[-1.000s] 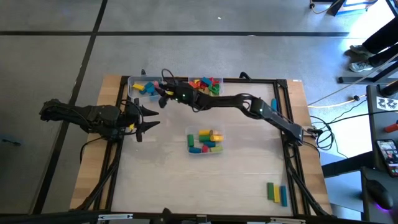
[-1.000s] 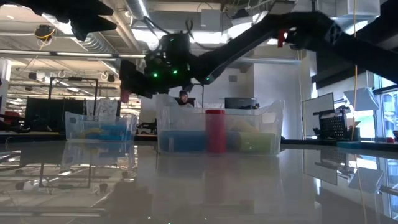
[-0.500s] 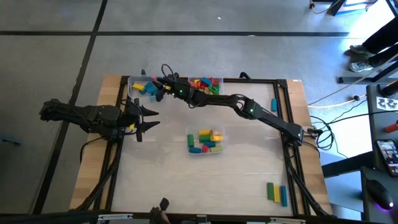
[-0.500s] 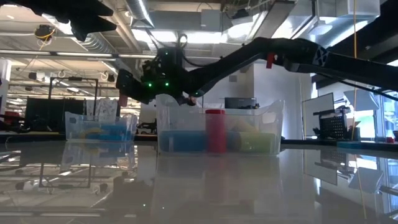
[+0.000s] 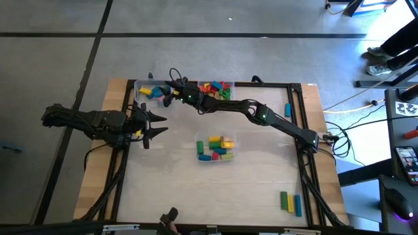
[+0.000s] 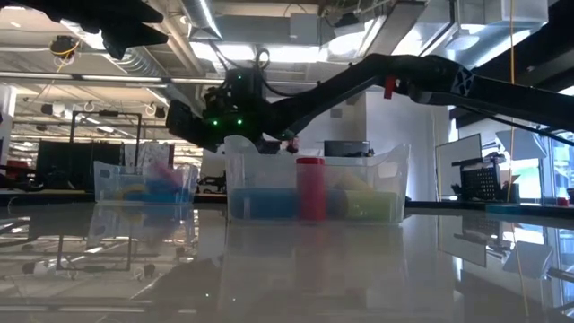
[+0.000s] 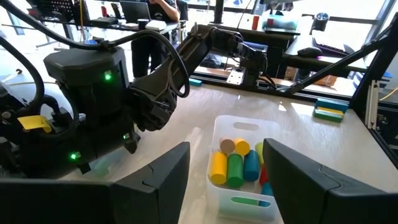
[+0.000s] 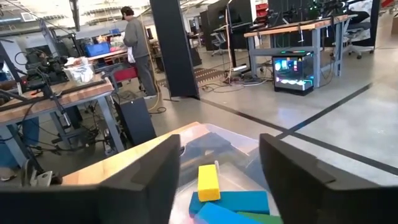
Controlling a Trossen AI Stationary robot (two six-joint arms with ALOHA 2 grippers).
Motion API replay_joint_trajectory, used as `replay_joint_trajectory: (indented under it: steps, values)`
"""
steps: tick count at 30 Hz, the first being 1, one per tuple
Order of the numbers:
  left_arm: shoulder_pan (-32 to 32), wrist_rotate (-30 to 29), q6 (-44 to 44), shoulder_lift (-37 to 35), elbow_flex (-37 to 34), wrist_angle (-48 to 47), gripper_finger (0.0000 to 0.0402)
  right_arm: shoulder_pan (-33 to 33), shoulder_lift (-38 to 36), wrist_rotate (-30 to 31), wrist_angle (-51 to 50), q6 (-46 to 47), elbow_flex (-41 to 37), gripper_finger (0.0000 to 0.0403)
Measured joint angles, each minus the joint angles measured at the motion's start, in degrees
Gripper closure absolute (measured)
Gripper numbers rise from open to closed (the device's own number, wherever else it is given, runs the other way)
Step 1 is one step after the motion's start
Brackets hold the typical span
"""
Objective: Sort blocks by size
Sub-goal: Put the pink rectangular block into the top left transparent bin, then put the light blue rectangular block into the top left transparent bin
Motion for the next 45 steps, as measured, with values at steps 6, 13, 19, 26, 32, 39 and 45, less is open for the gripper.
replay_joint_trajectory:
  steps: [6, 13, 19, 26, 32, 39, 45]
  values:
    - [0.00, 0.02, -0.26, 0.00, 0.00, 0.01, 0.0203, 0.00, -1.00, 0.02, -0.27, -0.42, -0.04, 0.0140]
    - [0.00, 0.02, -0.98, 0.00, 0.00, 0.02, 0.0203, 0.00, -8.42, 0.17, -6.01, -5.57, -0.02, 0.0144]
    - [-0.01, 0.03, -1.25, 0.00, 0.00, 0.00, 0.0203, -0.33, -16.81, 8.26, -17.94, -13.85, -0.07, 0.0158]
    - [-0.02, 0.03, -1.27, 0.00, 0.00, -0.13, 0.0203, -2.07, -26.71, 13.64, -32.62, -20.22, -0.04, 0.0173]
    - [-0.02, 0.03, -1.27, 0.00, 0.00, -0.42, 0.0203, -4.14, -35.84, 19.80, -53.36, -22.47, 0.00, 0.0188]
    - [-0.02, 0.04, -1.27, 0.00, 0.00, -0.43, 0.0203, -6.17, -44.90, 28.10, -76.61, -20.62, -0.02, 0.0215]
    - [-0.02, 0.02, -1.27, 0.00, 0.00, -0.41, 0.0203, -8.80, -49.62, 28.68, -95.09, -12.18, 0.00, 0.0238]
